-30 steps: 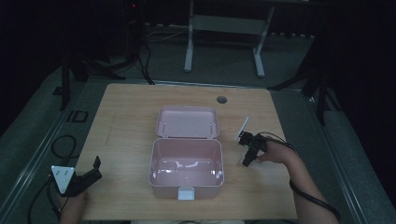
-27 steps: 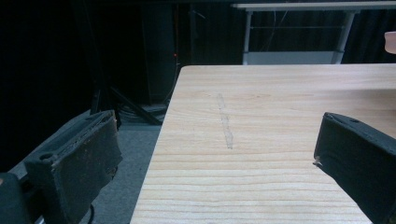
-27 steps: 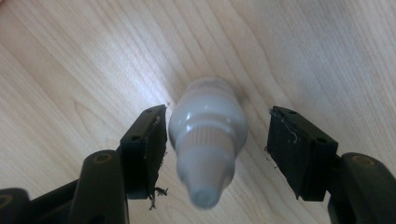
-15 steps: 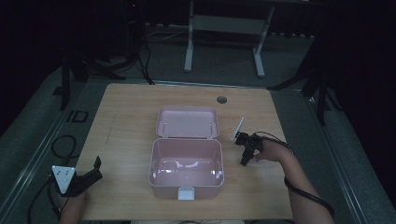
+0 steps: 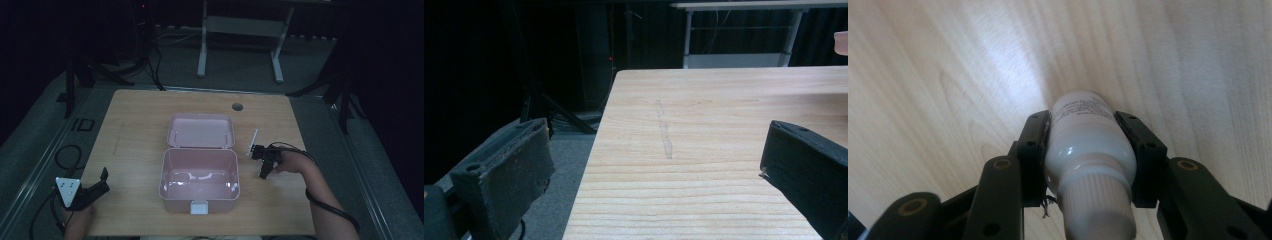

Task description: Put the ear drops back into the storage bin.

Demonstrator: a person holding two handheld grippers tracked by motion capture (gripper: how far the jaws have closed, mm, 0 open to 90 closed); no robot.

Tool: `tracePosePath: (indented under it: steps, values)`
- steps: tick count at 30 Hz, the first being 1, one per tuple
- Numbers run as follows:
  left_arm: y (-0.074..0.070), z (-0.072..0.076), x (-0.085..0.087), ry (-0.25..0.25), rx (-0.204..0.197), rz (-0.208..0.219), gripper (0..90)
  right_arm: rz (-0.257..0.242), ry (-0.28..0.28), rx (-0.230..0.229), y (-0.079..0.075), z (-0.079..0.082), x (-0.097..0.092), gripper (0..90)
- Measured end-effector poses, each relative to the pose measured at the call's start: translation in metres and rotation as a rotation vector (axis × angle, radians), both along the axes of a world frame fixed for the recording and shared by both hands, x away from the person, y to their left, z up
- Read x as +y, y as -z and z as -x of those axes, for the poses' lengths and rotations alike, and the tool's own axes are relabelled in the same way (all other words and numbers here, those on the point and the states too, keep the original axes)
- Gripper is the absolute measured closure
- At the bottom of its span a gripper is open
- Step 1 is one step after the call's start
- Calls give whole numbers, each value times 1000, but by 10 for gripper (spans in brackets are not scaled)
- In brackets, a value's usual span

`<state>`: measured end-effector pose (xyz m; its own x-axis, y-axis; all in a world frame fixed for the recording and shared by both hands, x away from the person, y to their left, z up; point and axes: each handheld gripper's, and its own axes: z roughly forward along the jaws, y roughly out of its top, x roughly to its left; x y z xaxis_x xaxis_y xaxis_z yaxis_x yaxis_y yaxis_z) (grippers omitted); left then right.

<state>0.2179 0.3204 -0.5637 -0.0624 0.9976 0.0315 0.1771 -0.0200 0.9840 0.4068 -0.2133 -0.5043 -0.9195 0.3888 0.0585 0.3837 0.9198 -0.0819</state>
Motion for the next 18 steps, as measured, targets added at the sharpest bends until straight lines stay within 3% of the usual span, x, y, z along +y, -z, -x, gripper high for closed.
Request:
tracePosePath:
  steps: [3,9,13,18]
  values:
    - [0,0,0,-1,0,0,5,3,-93,0,0,7,-1,596]
    - [0,0,0,-1,0,1,5,-8,-194,-6,-5,15,0,597]
    - [0,0,0,-1,1,1,5,-1,-300,-17,-8,26,1,597]
    - [0,0,0,-1,2,0,5,43,-345,-18,-9,34,3,597]
